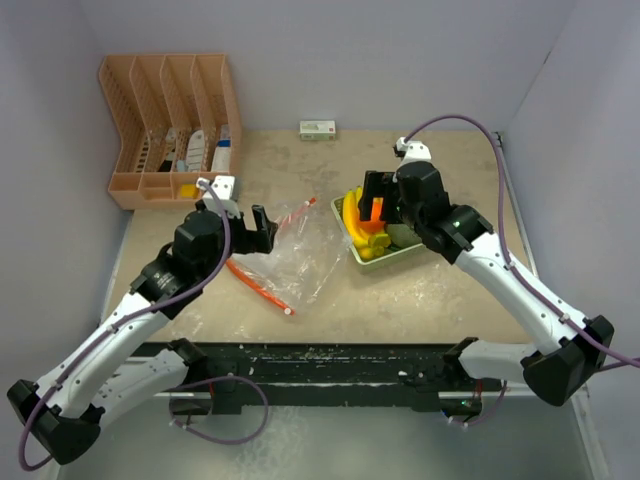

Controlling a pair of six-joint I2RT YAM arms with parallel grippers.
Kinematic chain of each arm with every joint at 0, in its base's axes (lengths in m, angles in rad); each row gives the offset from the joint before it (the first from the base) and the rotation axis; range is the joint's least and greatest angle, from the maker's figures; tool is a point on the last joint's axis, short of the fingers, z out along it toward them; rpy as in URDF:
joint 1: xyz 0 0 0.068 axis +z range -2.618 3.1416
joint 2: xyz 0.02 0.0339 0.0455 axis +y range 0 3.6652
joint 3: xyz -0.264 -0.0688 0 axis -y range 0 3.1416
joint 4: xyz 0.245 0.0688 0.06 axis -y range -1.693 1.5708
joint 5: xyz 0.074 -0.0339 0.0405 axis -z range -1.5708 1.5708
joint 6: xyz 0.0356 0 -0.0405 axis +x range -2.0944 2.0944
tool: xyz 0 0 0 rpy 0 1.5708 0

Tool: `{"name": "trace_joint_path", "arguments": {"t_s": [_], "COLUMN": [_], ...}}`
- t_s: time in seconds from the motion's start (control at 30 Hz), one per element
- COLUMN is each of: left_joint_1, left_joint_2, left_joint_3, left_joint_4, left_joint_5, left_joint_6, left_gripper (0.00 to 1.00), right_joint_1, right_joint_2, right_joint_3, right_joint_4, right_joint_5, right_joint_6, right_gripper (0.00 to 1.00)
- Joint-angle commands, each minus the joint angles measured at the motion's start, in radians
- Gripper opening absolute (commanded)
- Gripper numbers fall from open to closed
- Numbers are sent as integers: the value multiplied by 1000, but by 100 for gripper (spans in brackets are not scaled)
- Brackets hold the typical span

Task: Place the food in the zip-top bag and seal the zipper
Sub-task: Pick up the zipper food storage bag at the center of the board.

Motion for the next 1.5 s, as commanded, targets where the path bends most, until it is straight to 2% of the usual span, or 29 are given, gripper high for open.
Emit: {"name": "trace_joint_path", "arguments": {"t_s": [0.0,0.27,0.57,0.8,0.97,1.33,1.47], "left_joint_1": [-3,-3,-3,-3,-2,-2,-2], "left_joint_2": [-36,-83,-207,-259,-289,-304,-333], "left_joint_3": [22,5,-30,-48,-54,-94,-116], "left_joint_4": [-29,-78,-130,-183,-221,-225,-234], "left_joint_5": [-72,-140,-266,-343,-384,-350,-352], "left_joint_6": [12,-36,-106,-168,-200,-244,-264], "left_gripper": [99,99,99,99,99,99,99], "right_joint_1": [5,4,6,76,185,192,192], "right_joint_2": [-17,-27,-52,101,220,443,532], "right_joint_3": [-4,-26,-116,-98,-55,46,104], "right_joint_4": [45,83,237,299,311,429,412], "right_joint_5": [7,28,-190,-359,-345,-309,-256], "right_joint_6": [-2,-58,-139,-133,-154,-147,-143], "right_gripper": [100,99,100,92,92,92,86]}}
